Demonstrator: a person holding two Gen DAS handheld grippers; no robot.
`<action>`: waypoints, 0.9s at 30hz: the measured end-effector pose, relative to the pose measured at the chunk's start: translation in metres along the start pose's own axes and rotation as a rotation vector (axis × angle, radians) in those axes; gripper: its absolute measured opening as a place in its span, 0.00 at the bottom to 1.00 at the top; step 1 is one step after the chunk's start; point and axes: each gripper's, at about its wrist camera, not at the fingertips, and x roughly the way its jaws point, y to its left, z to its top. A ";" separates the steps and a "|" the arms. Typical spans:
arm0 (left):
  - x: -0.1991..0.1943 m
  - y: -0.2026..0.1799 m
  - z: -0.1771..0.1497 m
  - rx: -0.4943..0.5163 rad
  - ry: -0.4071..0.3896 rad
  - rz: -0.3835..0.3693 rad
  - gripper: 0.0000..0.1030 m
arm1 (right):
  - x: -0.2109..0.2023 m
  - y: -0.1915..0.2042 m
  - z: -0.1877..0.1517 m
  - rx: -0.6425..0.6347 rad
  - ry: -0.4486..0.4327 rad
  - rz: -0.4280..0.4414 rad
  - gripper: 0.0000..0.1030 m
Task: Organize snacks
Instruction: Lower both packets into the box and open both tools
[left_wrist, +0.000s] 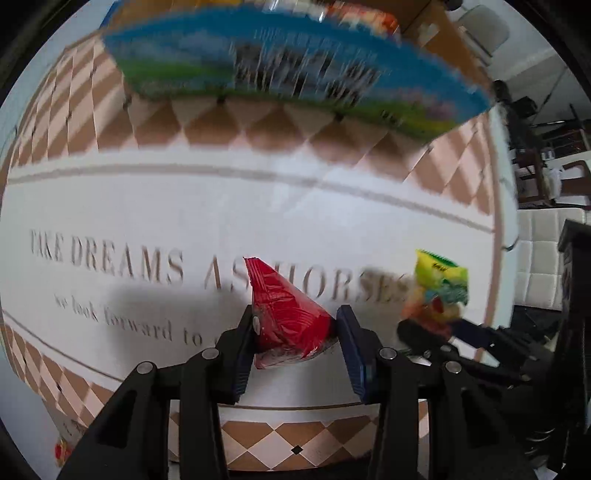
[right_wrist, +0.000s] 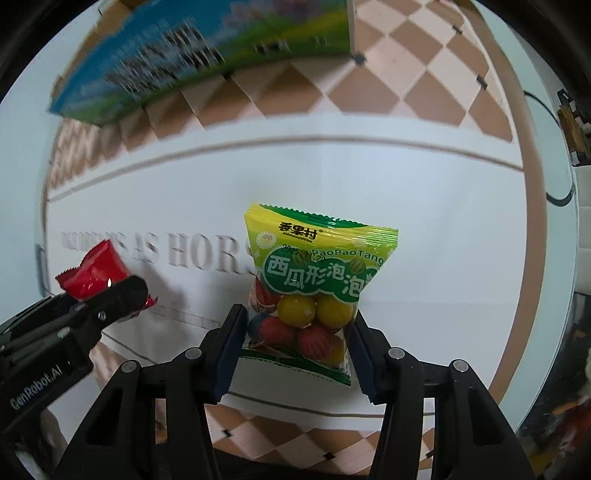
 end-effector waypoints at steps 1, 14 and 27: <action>-0.009 0.000 0.006 0.008 -0.015 -0.006 0.39 | -0.011 0.004 0.002 0.005 -0.015 0.022 0.54; -0.101 0.007 0.119 0.086 -0.174 -0.057 0.39 | -0.138 0.037 0.107 0.004 -0.213 0.172 0.54; -0.057 0.063 0.224 0.041 -0.059 0.018 0.39 | -0.094 0.051 0.223 0.038 -0.176 0.127 0.54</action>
